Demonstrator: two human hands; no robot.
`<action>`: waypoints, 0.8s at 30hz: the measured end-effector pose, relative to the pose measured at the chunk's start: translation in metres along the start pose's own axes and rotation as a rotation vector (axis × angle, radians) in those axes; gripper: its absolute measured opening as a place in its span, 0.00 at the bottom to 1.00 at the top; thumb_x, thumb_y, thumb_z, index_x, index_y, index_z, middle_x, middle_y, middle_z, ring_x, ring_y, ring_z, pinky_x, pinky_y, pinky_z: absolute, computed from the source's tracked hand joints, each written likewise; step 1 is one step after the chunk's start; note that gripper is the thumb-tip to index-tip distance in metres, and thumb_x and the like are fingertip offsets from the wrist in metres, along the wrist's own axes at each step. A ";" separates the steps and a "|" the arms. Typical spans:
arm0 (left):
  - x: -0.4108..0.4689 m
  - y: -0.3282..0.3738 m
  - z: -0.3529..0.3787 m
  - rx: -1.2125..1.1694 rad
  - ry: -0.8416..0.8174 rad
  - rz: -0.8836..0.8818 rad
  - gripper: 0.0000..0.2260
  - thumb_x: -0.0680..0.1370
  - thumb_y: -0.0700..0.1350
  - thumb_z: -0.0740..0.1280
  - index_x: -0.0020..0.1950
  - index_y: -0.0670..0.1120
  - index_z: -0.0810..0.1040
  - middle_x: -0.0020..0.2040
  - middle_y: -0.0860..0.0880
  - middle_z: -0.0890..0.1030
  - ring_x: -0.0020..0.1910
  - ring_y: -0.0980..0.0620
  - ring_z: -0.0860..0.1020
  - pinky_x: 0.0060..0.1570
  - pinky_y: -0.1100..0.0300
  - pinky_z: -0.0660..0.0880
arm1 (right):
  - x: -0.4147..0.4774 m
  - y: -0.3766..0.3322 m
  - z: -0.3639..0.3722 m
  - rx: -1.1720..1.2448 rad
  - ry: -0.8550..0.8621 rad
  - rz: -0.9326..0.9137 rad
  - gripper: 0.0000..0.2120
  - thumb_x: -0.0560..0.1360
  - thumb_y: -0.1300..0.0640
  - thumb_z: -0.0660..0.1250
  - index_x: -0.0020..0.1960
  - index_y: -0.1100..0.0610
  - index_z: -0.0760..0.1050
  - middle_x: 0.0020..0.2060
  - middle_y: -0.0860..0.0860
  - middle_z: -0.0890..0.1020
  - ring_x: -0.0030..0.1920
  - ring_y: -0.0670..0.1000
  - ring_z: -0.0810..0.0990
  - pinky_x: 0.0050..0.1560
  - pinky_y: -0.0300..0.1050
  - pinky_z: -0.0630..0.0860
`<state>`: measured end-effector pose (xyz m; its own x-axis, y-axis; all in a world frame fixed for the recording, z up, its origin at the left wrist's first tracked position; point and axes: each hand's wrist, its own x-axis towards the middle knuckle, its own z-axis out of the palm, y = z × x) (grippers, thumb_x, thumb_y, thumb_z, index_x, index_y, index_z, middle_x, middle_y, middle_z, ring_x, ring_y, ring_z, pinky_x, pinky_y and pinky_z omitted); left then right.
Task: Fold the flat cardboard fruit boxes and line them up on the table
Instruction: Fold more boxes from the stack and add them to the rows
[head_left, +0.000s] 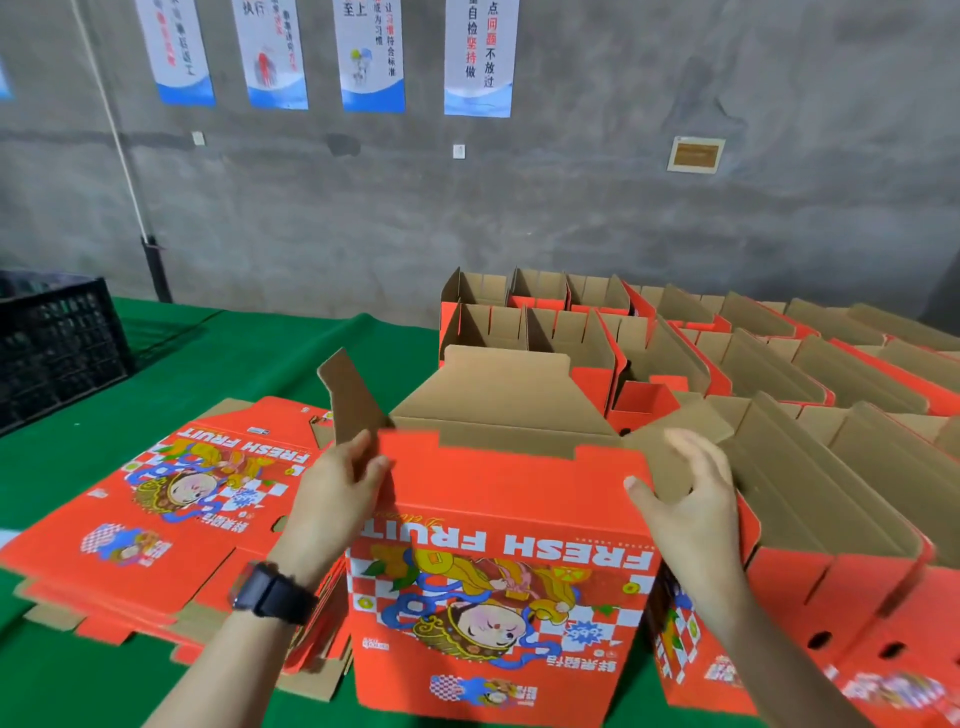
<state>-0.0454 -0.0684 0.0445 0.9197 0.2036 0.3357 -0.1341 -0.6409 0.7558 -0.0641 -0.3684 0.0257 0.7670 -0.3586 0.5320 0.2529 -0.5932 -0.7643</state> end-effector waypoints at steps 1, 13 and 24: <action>-0.004 0.002 0.000 0.074 0.017 0.029 0.12 0.78 0.39 0.64 0.61 0.38 0.77 0.57 0.39 0.79 0.55 0.41 0.77 0.47 0.59 0.67 | -0.004 0.001 -0.002 -0.027 -0.019 -0.046 0.27 0.70 0.65 0.74 0.67 0.59 0.72 0.66 0.48 0.68 0.64 0.37 0.64 0.64 0.26 0.58; -0.014 0.000 -0.019 0.172 -0.053 0.462 0.42 0.64 0.22 0.67 0.75 0.45 0.63 0.64 0.51 0.72 0.63 0.50 0.70 0.64 0.69 0.59 | -0.018 -0.015 -0.006 0.178 -0.178 -0.051 0.53 0.73 0.72 0.67 0.69 0.26 0.39 0.74 0.32 0.53 0.75 0.40 0.56 0.74 0.56 0.62; 0.044 0.009 -0.010 0.254 -0.326 0.396 0.14 0.80 0.45 0.62 0.66 0.50 0.76 0.56 0.48 0.77 0.55 0.47 0.77 0.51 0.62 0.68 | -0.014 -0.007 0.000 0.114 -0.237 -0.017 0.29 0.77 0.69 0.63 0.74 0.50 0.64 0.68 0.43 0.70 0.71 0.43 0.67 0.72 0.52 0.65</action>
<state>-0.0101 -0.0578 0.0717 0.8893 -0.3013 0.3441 -0.4353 -0.7881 0.4352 -0.0770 -0.3594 0.0235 0.8755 -0.1619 0.4553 0.3217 -0.5077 -0.7992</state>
